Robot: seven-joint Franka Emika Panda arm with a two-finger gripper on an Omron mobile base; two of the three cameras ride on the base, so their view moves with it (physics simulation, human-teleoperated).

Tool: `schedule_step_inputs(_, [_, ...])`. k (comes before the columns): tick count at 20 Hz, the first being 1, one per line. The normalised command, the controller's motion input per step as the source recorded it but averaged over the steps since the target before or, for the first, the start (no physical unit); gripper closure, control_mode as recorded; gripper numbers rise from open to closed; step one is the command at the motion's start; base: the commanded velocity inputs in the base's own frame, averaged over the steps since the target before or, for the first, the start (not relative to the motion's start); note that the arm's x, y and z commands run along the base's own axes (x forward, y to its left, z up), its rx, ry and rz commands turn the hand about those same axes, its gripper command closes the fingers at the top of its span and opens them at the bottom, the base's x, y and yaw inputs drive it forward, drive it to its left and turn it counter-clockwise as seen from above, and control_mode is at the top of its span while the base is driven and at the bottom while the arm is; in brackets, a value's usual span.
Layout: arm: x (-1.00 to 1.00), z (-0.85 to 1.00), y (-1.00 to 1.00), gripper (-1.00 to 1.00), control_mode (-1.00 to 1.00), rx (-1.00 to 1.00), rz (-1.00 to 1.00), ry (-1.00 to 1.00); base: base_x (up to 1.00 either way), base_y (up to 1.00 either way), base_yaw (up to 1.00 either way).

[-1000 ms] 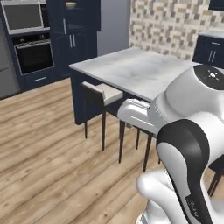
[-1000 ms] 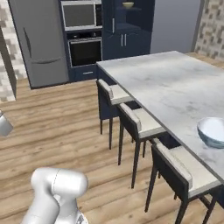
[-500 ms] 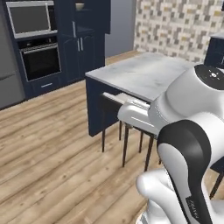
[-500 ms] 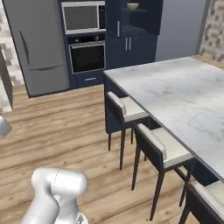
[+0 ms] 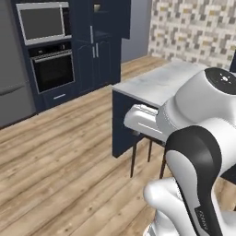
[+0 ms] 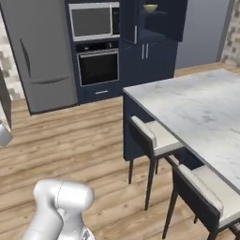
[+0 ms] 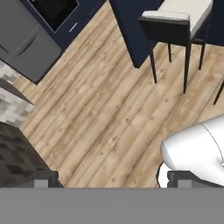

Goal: Pick up the bowls from the cabinet and place each bowl in front of a stool on the dining counter.

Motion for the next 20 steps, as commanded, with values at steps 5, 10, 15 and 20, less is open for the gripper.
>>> schedule_step_inputs(5, [0.0,0.0,0.0,-1.0,1.0,0.0,0.0,0.0,1.0,1.0,-0.04])
schedule_step_inputs(10, [0.0,0.0,0.0,-1.0,1.0,0.0,0.0,0.0,1.0,0.98,-0.01])
schedule_step_inputs(15, [0.0,0.0,0.0,-1.0,1.0,0.0,0.0,0.0,1.0,0.58,0.14])
schedule_step_inputs(20, [0.0,0.0,0.0,-1.0,1.0,0.0,0.0,0.0,1.0,0.31,0.16])
